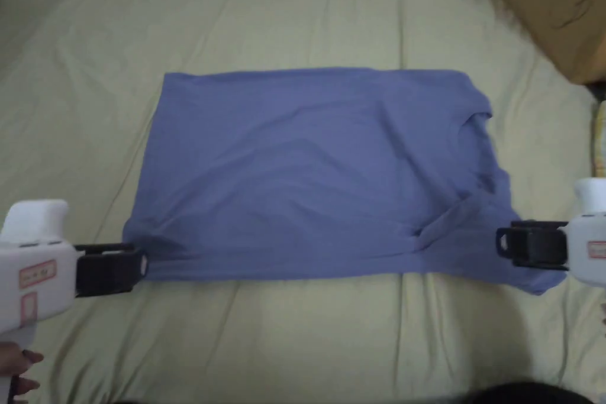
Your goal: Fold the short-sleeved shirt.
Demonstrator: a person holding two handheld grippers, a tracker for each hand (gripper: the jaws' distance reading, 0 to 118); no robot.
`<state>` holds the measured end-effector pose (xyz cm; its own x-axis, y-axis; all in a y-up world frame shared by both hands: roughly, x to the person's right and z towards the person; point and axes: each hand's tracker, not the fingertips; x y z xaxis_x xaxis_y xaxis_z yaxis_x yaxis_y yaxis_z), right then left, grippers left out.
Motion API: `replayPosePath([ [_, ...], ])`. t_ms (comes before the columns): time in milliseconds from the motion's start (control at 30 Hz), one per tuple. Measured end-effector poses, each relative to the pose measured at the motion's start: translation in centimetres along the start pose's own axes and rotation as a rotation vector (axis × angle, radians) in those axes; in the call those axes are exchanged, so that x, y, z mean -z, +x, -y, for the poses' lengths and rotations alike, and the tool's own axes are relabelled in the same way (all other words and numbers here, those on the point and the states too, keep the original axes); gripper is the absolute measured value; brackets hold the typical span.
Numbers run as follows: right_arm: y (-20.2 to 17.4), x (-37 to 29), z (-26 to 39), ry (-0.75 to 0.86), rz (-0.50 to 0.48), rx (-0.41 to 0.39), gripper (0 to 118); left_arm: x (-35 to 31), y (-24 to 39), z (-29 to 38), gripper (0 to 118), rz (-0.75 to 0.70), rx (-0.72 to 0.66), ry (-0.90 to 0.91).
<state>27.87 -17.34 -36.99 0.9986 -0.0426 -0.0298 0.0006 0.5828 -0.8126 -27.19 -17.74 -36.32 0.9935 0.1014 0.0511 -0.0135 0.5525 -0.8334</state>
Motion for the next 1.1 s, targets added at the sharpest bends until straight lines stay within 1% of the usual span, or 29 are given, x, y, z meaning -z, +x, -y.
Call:
replayPosePath([
  [33, -0.3, -0.2, -0.1, 0.033, 0.0, -0.004, 0, -0.1, 0.2, 0.0, 0, -0.011, 0.0, 0.003],
  [67, -0.8, 0.0, -0.2, 0.036, 0.03, -0.001, 0, 0.2, 0.3, 0.0, 0, -0.054, -0.004, 0.008],
  [100, -1.2, -0.1, 0.1, 0.059, 0.052, -0.007, 0, 0.1, 0.1, -0.2, 0, -0.063, -0.012, 0.012],
  [133, -1.1, 0.0, 0.0, 0.054, 0.035, -0.001, 0, 0.2, -0.4, -0.5, 0, -0.046, -0.03, 0.002],
  [167, -1.1, 0.4, 0.0, 0.045, 0.0, 0.017, 0, 0.7, -0.9, -0.6, 0, 0.006, -0.057, -0.022],
  [233, -1.0, 1.1, 0.3, 0.022, -0.012, 0.041, 0, 1.8, -1.0, -0.7, 0, -0.009, -0.07, -0.048],
  [300, 0.1, 2.2, -0.1, -0.019, -0.031, 0.077, 0, 3.1, -1.2, -1.0, 0, -0.014, -0.061, -0.103],
  [333, 0.5, 2.6, 0.0, -0.028, -0.039, 0.098, 0, 3.7, -1.2, -1.0, 9, -0.033, -0.058, -0.118],
  [367, 0.8, 2.7, 0.1, -0.031, -0.046, 0.118, 0, 4.2, -1.2, -1.2, 33, -0.042, -0.058, -0.12],
  [400, 1.1, 2.8, 0.2, -0.038, -0.053, 0.136, 0, 4.8, -1.2, -1.3, 73, -0.064, -0.059, -0.131],
  [433, 1.5, 3.1, 0.3, -0.044, -0.061, 0.153, 0, 5.4, -1.3, -1.3, 118, -0.058, -0.065, -0.135],
  [467, 1.8, 3.3, 0.3, -0.049, -0.065, 0.165, 0, 4.9, -1.2, -1.0, 116, -0.049, -0.095, -0.106],
  [533, 2.1, 3.6, 0.5, -0.059, -0.064, 0.177, 0, 5.4, -1.2, -2.7, 115, -0.05, -0.091, -0.125],
  [567, 2.4, 3.8, 0.5, -0.063, -0.062, 0.182, 0, 5.5, -0.9, -3.0, 112, -0.046, -0.09, -0.167],
  [600, 2.6, 3.9, 0.5, -0.065, -0.059, 0.183, 0, 5.4, -0.6, -3.2, 97, -0.008, -0.082, -0.202],
  [633, 2.7, 3.9, 0.6, -0.067, -0.052, 0.182, 0, 6.4, -1.1, -1.8, 35, 0.049, -0.061, -0.187],
  [667, 2.8, 3.8, 0.7, -0.067, -0.047, 0.179, 0, 6.4, -0.5, -1.7, 0, 0.044, -0.047, -0.182],
  [700, 3.0, 3.6, 0.6, -0.065, -0.043, 0.175, 0, 6.3, 0.1, -1.4, 0, 0.02, -0.045, -0.172],
  [733, 3.3, 3.4, 0.6, -0.056, -0.042, 0.169, 0, 5.9, 0.5, -1.5, 0, -0.019, 0.013, -0.144],
  [767, 3.7, 3.1, 0.5, -0.046, -0.045, 0.162, 0, 5.7, 0.7, -1.4, 0, -0.01, 0.021, -0.144],
  [867, 4.7, 2.8, 0.4, -0.031, -0.073, 0.165, 1, 5.0, 0.8, -1.5, 0, -0.02, 0.003, -0.118],
  [900, 5.0, 2.9, 0.3, -0.03, -0.081, 0.17, 13, 4.8, 0.8, -1.6, 0, -0.015, -0.003, -0.112],
  [967, 5.1, 3.8, 0.3, -0.04, -0.056, 0.17, 102, 4.3, 0.7, -1.9, 0, -0.017, -0.008, -0.093],
  [1000, 5.1, 4.5, 0.3, -0.083, -0.026, 0.171, 118, 4.2, 0.7, -2.0, 0, -0.011, -0.018, -0.089],
  [1033, 5.0, 5.6, 0.5, -0.141, -0.013, 0.169, 113, 4.0, 1.0, -2.1, 0, -0.01, -0.025, -0.089],
  [1067, 5.1, 5.5, 0.9, -0.102, -0.044, 0.166, 113, 4.0, 1.2, -2.1, 0, 0.008, -0.041, -0.098],
  [1100, 5.0, 6.1, 1.1, -0.132, -0.079, 0.18, 113, 4.0, 1.3, -2.1, 0, 0.011, -0.046, -0.104],
])
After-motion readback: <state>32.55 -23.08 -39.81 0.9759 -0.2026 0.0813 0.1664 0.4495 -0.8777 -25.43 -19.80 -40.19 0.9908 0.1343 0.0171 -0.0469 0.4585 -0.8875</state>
